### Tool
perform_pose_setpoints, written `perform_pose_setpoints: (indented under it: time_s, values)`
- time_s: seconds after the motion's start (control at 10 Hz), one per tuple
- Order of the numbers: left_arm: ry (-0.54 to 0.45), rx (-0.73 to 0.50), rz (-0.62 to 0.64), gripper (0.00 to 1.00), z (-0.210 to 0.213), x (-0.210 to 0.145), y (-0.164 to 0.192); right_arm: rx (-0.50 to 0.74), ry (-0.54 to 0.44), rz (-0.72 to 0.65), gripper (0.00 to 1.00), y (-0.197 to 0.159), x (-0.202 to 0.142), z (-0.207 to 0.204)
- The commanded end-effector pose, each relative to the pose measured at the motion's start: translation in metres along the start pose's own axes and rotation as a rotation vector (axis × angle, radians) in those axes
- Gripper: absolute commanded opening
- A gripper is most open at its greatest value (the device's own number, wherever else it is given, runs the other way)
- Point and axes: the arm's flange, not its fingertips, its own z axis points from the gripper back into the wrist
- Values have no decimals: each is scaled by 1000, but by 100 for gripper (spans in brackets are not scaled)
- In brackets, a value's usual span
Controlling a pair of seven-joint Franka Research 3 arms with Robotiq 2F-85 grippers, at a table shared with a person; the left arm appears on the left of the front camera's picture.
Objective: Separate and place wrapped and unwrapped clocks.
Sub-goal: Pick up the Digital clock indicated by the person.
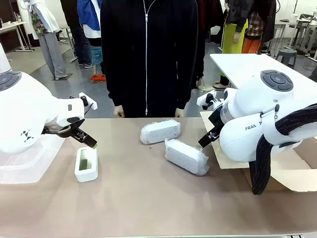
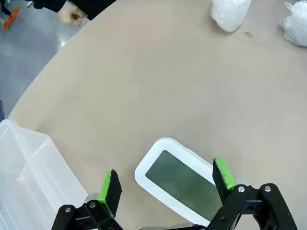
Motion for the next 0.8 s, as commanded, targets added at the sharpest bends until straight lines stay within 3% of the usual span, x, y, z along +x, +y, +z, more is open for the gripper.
perform_pose_setpoints:
  time_s: [0.0, 0.7]
  values:
    - [0, 0, 0, 100, 0, 0, 0, 0, 0, 0, 100, 0, 0, 0]
    - [0, 0, 0, 100, 0, 0, 0, 0, 0, 0, 100, 0, 0, 0]
